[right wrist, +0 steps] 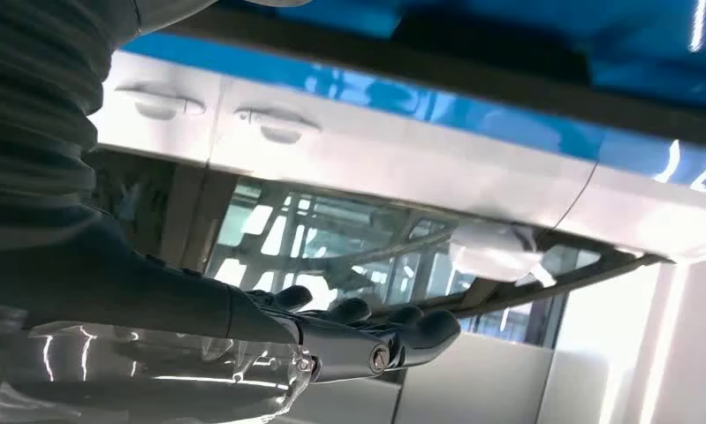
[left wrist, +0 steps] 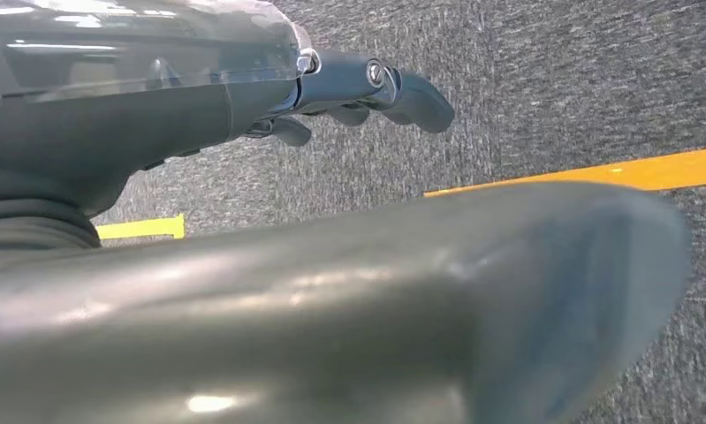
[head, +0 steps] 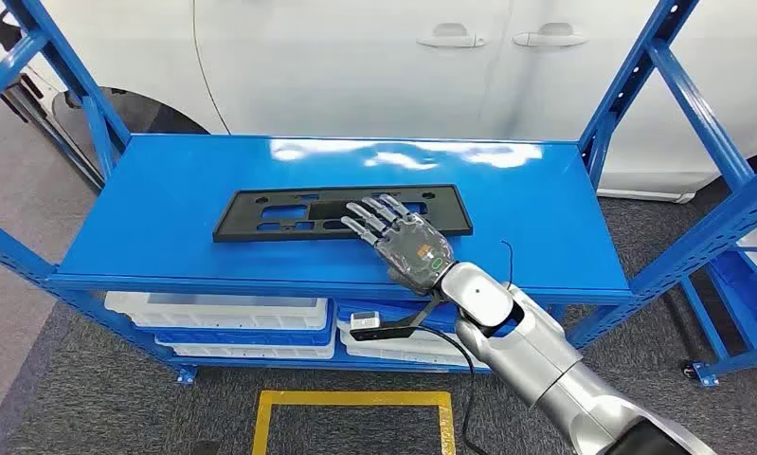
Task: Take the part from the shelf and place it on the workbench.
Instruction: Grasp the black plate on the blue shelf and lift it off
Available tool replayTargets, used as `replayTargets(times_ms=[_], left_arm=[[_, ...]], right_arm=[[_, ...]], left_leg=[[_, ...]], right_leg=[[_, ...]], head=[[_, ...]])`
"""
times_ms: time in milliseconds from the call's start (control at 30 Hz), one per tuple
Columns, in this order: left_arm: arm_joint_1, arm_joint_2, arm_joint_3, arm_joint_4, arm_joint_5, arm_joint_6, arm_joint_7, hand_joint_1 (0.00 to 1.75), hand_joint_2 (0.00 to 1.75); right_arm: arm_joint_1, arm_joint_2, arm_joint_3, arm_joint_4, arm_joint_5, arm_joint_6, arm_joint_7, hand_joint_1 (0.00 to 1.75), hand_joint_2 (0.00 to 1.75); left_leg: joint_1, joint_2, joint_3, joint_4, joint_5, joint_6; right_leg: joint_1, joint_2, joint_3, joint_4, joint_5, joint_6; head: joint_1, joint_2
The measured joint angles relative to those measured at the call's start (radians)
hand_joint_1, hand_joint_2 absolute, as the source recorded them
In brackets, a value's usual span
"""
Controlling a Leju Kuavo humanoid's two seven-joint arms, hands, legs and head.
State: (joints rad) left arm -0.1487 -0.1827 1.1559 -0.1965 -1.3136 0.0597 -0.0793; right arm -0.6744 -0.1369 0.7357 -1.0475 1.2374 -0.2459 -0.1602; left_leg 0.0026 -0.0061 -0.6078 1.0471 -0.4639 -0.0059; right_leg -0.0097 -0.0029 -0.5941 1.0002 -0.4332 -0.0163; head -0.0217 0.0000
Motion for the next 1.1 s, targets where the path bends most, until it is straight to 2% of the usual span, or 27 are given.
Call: replayTargets(times_ms=[67,133,167,200,233,300,333,367,467,533,567,633,667,700,733,800,833,867,933,1000,1033,1100], left_arm=[[0.0,0.0,0.0,0.0,0.0,0.0,0.0,0.0,0.0],[0.0,0.0,-0.001,0.0,-0.001,0.0,0.0,0.0,0.0],[0.0,0.0,-0.001,0.0,-0.001,0.0,0.0,0.0,0.0],[0.001,0.0,-0.001,0.0,-0.002,0.0,0.001,0.0,0.0],[0.001,0.0,-0.001,0.0,-0.003,0.0,0.001,0.0,0.0],[0.0,0.0,-0.002,0.0,-0.006,0.0,0.002,0.0,0.0],[-0.002,0.0,-0.003,0.0,-0.008,0.0,0.002,0.0,0.0],[-0.003,0.0,-0.005,0.0,-0.01,-0.001,0.004,0.0,0.0],[-0.004,0.001,-0.01,0.0,-0.015,-0.002,0.01,0.0,0.0],[-0.005,0.001,-0.015,0.0,-0.017,-0.002,0.013,0.0,0.0],[-0.007,0.0,-0.017,0.0,-0.018,-0.002,0.013,0.0,0.0],[-0.009,0.001,-0.02,0.0,-0.018,-0.002,0.014,0.0,0.0],[-0.009,0.001,-0.021,0.0,-0.018,-0.002,0.014,0.0,0.0],[-0.009,0.001,-0.022,0.0,-0.018,-0.002,0.014,0.0,0.0],[-0.009,0.001,-0.022,0.0,-0.019,-0.002,0.014,0.0,0.0],[-0.011,0.0,-0.023,0.0,-0.019,-0.002,0.014,0.0,0.0],[-0.012,-0.001,-0.024,0.0,-0.019,-0.002,0.014,0.0,0.0],[-0.014,-0.001,-0.024,0.001,-0.02,-0.001,0.014,0.0,0.0],[-0.015,-0.002,-0.024,0.001,-0.02,-0.001,0.014,0.0,0.0],[-0.015,-0.001,-0.024,0.002,-0.021,0.0,0.015,0.0,0.0],[-0.016,0.0,-0.024,0.002,-0.021,0.0,0.015,0.0,0.0],[-0.017,0.001,-0.024,0.002,-0.021,0.001,0.015,0.0,0.0]], right_arm=[[-0.01,0.012,0.006,0.018,0.005,-0.005,0.009,0.0,1.75],[-0.025,0.034,0.017,0.058,0.013,-0.013,0.023,0.0,1.75],[-0.031,0.044,0.02,0.08,0.016,-0.014,0.03,0.0,1.75],[-0.039,0.054,0.023,0.103,0.018,-0.014,0.037,0.0,1.75],[-0.049,0.064,0.024,0.126,0.019,-0.014,0.045,0.0,1.75],[-0.079,0.085,0.026,0.173,0.018,-0.012,0.057,0.0,1.75],[-0.095,0.095,0.026,0.197,0.017,-0.009,0.06,0.0,1.75],[-0.112,0.105,0.027,0.221,0.016,-0.005,0.063,0.0,1.75],[-0.153,0.13,0.027,0.291,0.013,0.005,0.075,0.0,1.75],[-0.175,0.143,0.027,0.327,0.012,0.01,0.084,0.0,1.75],[-0.186,0.149,0.027,0.346,0.012,0.011,0.089,0.0,1.75],[-0.202,0.162,0.027,0.39,0.013,0.016,0.102,0.0,1.75],[-0.207,0.168,0.027,0.412,0.014,0.02,0.109,0.0,1.75],[-0.212,0.173,0.027,0.431,0.014,0.025,0.116,0.0,1.75],[-0.219,0.178,0.027,0.451,0.014,0.031,0.122,0.0,1.75],[-0.241,0.189,0.027,0.486,0.015,0.042,0.135,0.0,1.75],[-0.254,0.195,0.027,0.503,0.016,0.048,0.14,0.0,1.75],[-0.265,0.2,0.027,0.52,0.017,0.054,0.145,0.0,1.75],[-0.279,0.207,0.027,0.549,0.017,0.066,0.154,0.0,1.75],[-0.29,0.212,0.027,0.572,0.017,0.074,0.161,0.0,1.75],[-0.295,0.216,0.027,0.582,0.017,0.079,0.165,0.0,1.75],[-0.305,0.224,0.027,0.602,0.017,0.092,0.176,0.0,1.75]], left_leg=[[0.002,0.0,-0.03,0.068,-0.036,-0.004],[0.006,0.0,-0.094,0.203,-0.094,-0.012],[0.008,0.0,-0.116,0.247,-0.104,-0.015],[0.01,0.001,-0.121,0.252,-0.093,-0.018],[0.013,0.001,-0.107,0.217,-0.065,-0.02],[0.016,0.002,-0.041,0.078,0.005,-0.02],[0.016,0.001,-0.014,0.021,0.025,-0.017],[0.015,0.001,0.001,-0.013,0.033,-0.014],[0.013,-0.001,0.003,-0.026,0.033,0.005],[0.015,-0.001,0.005,-0.031,0.036,0.018],[0.016,-0.001,0.005,-0.033,0.038,0.023],[0.014,0.0,0.005,-0.032,0.037,0.028],[0.013,-0.001,0.005,-0.032,0.037,0.029],[0.012,-0.001,0.005,-0.031,0.036,0.03],[0.011,-0.002,0.006,-0.03,0.036,0.03],[0.008,-0.003,0.007,-0.029,0.034,0.028],[0.006,-0.003,0.006,-0.028,0.033,0.026],[0.005,-0.003,0.005,-0.028,0.033,0.022],[0.006,-0.002,0.004,-0.031,0.034,0.012],[0.006,-0.001,0.004,-0.029,0.028,0.001],[0.006,-0.001,-0.003,-0.011,0.013,-0.003],[0.009,0.0,-0.045,0.088,-0.042,-0.011]], right_leg=[[0.0,0.0,0.0,0.0,0.0,-0.002],[0.0,0.001,0.001,0.0,-0.001,-0.005],[0.0,0.001,0.001,0.0,-0.001,-0.005],[-0.001,0.001,0.001,0.001,-0.001,-0.005],[-0.001,0.001,0.002,0.002,-0.002,-0.003],[-0.001,0.004,0.004,0.006,-0.007,0.003],[0.0,0.005,0.002,0.01,-0.009,0.008],[0.002,0.007,0.001,0.013,-0.01,0.014],[0.002,0.006,-0.003,0.015,-0.011,0.03],[-0.001,0.005,-0.018,0.052,-0.038,0.039],[-0.003,0.005,-0.041,0.101,-0.066,0.042],[-0.003,0.005,-0.107,0.242,-0.127,0.046],[-0.003,0.005,-0.134,0.295,-0.141,0.046],[-0.003,0.005,-0.145,0.313,-0.135,0.045],[-0.002,0.005,-0.136,0.288,-0.111,0.041],[0.002,0.005,-0.075,0.15,-0.039,0.027],[0.006,0.004,-0.046,0.082,-0.013,0.02],[0.01,0.004,-0.027,0.038,0.0,0.015],[0.016,0.003,-0.019,0.015,0.002,0.011],[0.009,0.003,-0.014,0.005,0.007,0.004],[0.005,0.002,-0.01,-0.002,0.01,0.0],[0.001,0.001,-0.006,-0.009,0.012,-0.006]], head=[[0.0,0.0],[0.0,0.0],[0.0,0.0],[0.0,0.0],[0.0,0.0],[0.0,0.0],[0.0,0.0],[0.0,0.0],[0.0,0.0],[0.0,0.0],[0.0,0.0],[0.0,0.0],[0.0,0.0],[0.0,0.0],[0.0,0.0],[0.0,0.0],[0.0,0.0],[0.0,0.0],[0.0,0.0],[0.0,0.0],[0.0,0.0],[0.0,0.0]])
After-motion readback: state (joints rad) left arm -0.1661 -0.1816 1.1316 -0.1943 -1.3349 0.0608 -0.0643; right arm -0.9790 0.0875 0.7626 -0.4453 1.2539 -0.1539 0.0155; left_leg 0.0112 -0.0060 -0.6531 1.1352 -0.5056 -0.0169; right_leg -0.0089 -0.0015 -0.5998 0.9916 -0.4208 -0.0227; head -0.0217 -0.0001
